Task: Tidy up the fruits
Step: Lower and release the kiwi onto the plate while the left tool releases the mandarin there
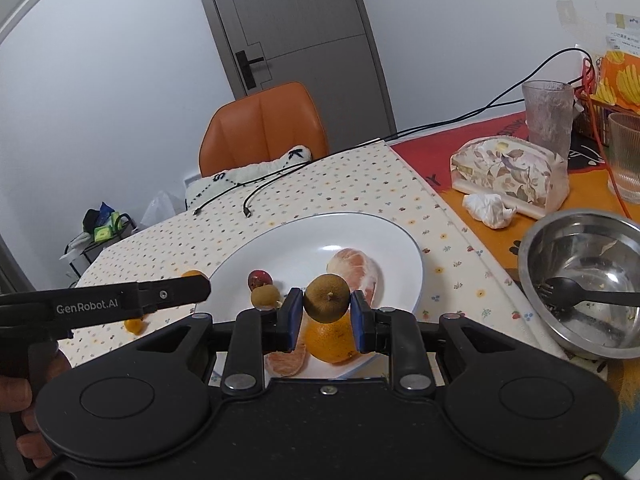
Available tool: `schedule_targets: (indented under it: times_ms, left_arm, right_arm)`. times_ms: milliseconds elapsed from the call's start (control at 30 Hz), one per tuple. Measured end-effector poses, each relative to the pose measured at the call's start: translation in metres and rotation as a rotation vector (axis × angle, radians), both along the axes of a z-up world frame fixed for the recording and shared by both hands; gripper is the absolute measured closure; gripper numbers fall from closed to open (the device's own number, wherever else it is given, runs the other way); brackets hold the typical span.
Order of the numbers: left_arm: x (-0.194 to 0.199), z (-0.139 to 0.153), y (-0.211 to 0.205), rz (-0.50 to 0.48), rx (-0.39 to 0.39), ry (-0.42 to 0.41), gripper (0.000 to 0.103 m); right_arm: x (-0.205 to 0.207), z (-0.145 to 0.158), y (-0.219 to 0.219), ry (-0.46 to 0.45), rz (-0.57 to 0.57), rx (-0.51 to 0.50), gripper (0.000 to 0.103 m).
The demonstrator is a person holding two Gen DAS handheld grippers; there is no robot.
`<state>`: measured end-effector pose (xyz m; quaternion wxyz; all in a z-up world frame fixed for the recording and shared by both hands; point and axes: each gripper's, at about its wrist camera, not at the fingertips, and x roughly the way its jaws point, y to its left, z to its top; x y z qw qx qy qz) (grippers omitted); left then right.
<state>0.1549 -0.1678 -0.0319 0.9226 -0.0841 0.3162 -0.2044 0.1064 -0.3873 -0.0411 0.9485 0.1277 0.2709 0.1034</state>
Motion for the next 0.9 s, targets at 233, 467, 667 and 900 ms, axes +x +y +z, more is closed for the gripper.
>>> schedule_targets:
  times_ms: [233,467,667,900]
  left_arm:
    - [0.002,-0.007,0.0,-0.01,-0.011,0.027,0.081]
    - [0.001,-0.006,0.001,-0.003,-0.017,0.04,0.078]
    - [-0.002,0.001,0.014,0.037,0.004,0.026,0.076]
    - [-0.01,-0.001,0.032,0.09,0.03,0.027,0.049]
  right_arm:
    - [0.007,0.001,0.011,-0.002,0.018,-0.006,0.079]
    - [0.014,0.003,0.023,-0.005,0.034,-0.007,0.079]
    - [0.016,0.004,0.029,-0.022,0.033,0.001,0.072]
    - [0.012,0.003,0.039,-0.017,0.064,0.007,0.059]
